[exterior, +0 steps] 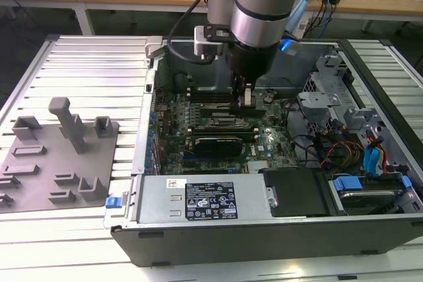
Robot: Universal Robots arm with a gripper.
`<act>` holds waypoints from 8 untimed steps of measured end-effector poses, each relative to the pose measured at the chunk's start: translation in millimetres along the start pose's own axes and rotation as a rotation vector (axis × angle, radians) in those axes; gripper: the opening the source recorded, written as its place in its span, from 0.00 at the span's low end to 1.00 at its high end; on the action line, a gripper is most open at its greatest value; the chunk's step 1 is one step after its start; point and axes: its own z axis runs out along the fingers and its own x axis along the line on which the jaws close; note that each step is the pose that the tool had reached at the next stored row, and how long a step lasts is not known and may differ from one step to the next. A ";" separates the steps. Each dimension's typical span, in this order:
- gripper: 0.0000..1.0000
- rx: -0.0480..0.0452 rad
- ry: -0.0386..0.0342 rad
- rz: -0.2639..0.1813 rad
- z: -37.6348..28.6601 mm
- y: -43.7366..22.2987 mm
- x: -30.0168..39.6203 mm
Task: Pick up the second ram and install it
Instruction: 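Press down the second ram until it locks into place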
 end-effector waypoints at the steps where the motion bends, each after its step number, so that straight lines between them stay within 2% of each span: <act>1: 0.13 0.0000 -0.0002 0.000 3.2 1.1 -0.3; 3: 0.13 0.0000 0.0000 0.000 11.9 5.6 -0.7; 5: 0.13 -0.0001 0.0000 -0.001 16.5 6.0 -0.6; 6: 0.13 -0.0003 0.0001 -0.003 21.4 6.1 -1.0; 8: 0.13 -0.0005 0.0003 -0.006 25.4 6.1 -1.6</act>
